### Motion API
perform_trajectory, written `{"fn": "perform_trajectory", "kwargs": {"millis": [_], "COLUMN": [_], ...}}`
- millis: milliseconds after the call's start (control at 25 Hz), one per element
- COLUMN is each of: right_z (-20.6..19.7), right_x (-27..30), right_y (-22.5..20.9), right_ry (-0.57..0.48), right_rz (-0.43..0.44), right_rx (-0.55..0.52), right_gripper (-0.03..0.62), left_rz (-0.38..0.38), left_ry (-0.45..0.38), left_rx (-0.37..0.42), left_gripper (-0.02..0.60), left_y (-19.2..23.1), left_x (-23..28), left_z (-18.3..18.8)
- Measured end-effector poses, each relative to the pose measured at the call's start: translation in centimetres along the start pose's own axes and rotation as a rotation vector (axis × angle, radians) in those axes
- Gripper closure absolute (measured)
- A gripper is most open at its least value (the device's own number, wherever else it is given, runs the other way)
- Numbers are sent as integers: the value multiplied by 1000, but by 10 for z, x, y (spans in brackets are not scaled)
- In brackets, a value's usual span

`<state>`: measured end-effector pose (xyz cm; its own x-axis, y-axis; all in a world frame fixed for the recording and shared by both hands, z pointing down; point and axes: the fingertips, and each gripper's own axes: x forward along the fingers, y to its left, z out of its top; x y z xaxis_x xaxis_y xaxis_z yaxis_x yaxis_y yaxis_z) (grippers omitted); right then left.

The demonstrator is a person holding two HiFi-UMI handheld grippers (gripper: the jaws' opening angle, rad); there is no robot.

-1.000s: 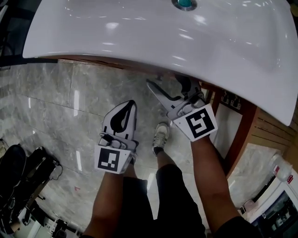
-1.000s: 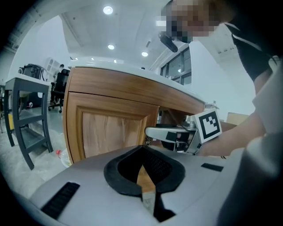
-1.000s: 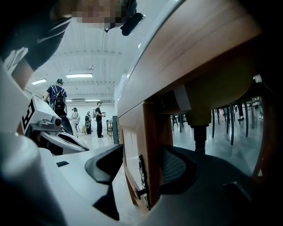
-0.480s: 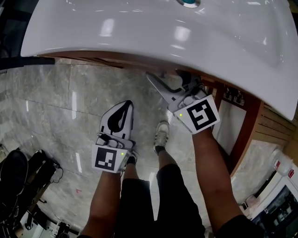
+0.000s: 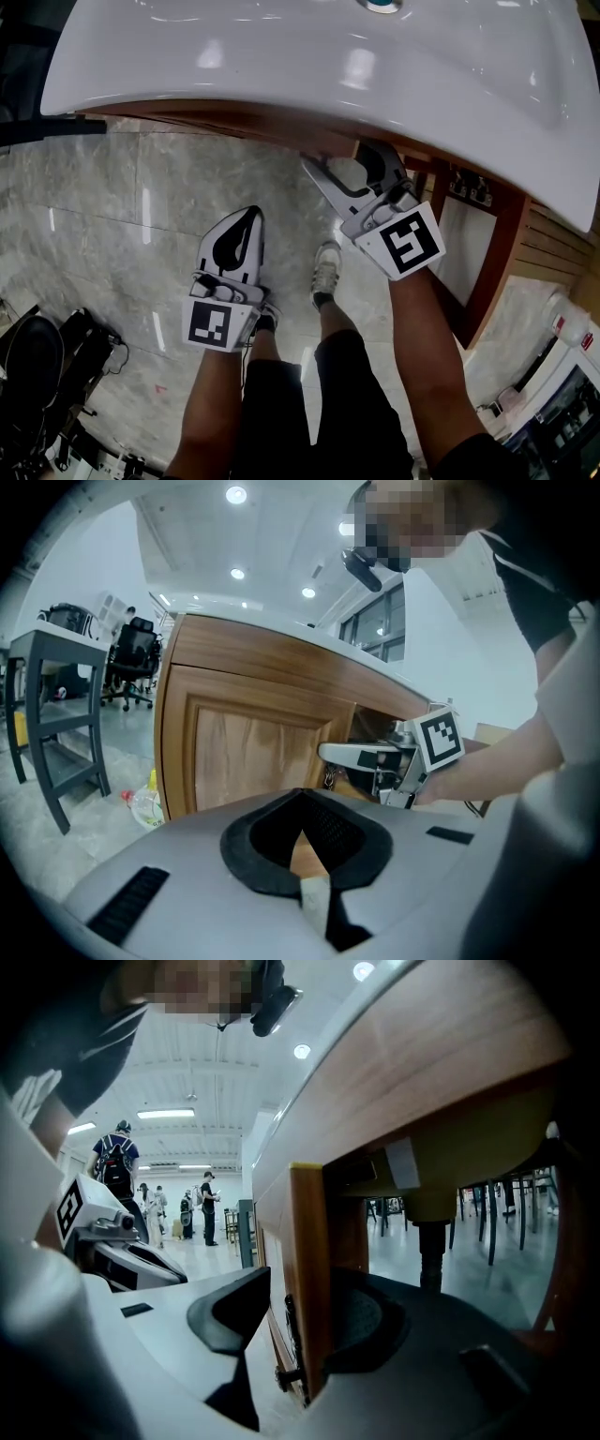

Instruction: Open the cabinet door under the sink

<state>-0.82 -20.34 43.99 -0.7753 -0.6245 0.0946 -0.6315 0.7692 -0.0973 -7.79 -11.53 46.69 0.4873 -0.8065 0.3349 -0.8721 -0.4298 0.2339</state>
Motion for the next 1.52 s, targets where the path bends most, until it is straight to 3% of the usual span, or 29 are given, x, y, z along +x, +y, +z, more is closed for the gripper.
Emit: {"fn": "perform_trajectory", "kwargs": {"millis": [440, 720, 1520], "right_z": [-2, -14, -19], "right_x": [-7, -15, -26], "right_y": [17, 28, 75], "right_ry": [4, 63, 65], "right_rz": [-48, -77, -198], "right_rx": [39, 14, 30], "right_gripper": [408, 414, 421], "left_rz": [-2, -15, -9], "left_ry": [5, 5, 19], "left_rx": [-11, -18, -5], "left_gripper": [566, 566, 566], "left_y": [9, 15, 50], "left_x": [-19, -36, -93], "left_z": [-5, -6, -16]}}
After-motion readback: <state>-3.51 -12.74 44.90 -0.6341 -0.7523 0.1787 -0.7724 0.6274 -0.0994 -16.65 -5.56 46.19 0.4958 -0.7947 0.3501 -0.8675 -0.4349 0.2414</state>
